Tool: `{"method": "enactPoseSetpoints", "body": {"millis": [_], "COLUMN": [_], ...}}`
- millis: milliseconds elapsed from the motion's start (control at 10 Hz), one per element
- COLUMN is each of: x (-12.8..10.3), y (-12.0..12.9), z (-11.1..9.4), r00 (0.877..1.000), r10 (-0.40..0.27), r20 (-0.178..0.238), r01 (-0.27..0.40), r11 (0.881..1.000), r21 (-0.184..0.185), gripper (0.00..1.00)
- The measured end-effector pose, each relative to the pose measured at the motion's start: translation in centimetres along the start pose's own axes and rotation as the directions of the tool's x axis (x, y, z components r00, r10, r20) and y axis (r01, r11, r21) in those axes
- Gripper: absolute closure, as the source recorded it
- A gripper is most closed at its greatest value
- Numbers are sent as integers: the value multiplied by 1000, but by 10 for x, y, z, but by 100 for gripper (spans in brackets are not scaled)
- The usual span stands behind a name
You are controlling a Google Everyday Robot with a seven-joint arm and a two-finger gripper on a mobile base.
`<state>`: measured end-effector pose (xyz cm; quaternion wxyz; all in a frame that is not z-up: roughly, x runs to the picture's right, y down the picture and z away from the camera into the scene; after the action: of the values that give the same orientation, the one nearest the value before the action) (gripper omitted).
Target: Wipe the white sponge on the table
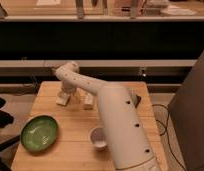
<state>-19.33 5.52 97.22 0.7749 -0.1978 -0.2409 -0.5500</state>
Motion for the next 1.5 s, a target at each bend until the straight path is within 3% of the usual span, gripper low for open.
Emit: {"method": "enactPoseSetpoints", "body": {"millis": [300,500,800,1100,1500], "x": [-1,-3,-5,-7,1], "y": [3,6,11,19,70], "z": [0,1,-2,-4,-15], "r00": [1000,1000,1000,1000,998], "r10": [-2,-5,9,21,64], "r20": [0,0,3,4,-2], "r01": [2,5,-9,-21,-64], "r11": [1000,1000,1000,1000,998], "r21": [-1,-6,1,0,16], "gripper": [20,23,50,58,96]}}
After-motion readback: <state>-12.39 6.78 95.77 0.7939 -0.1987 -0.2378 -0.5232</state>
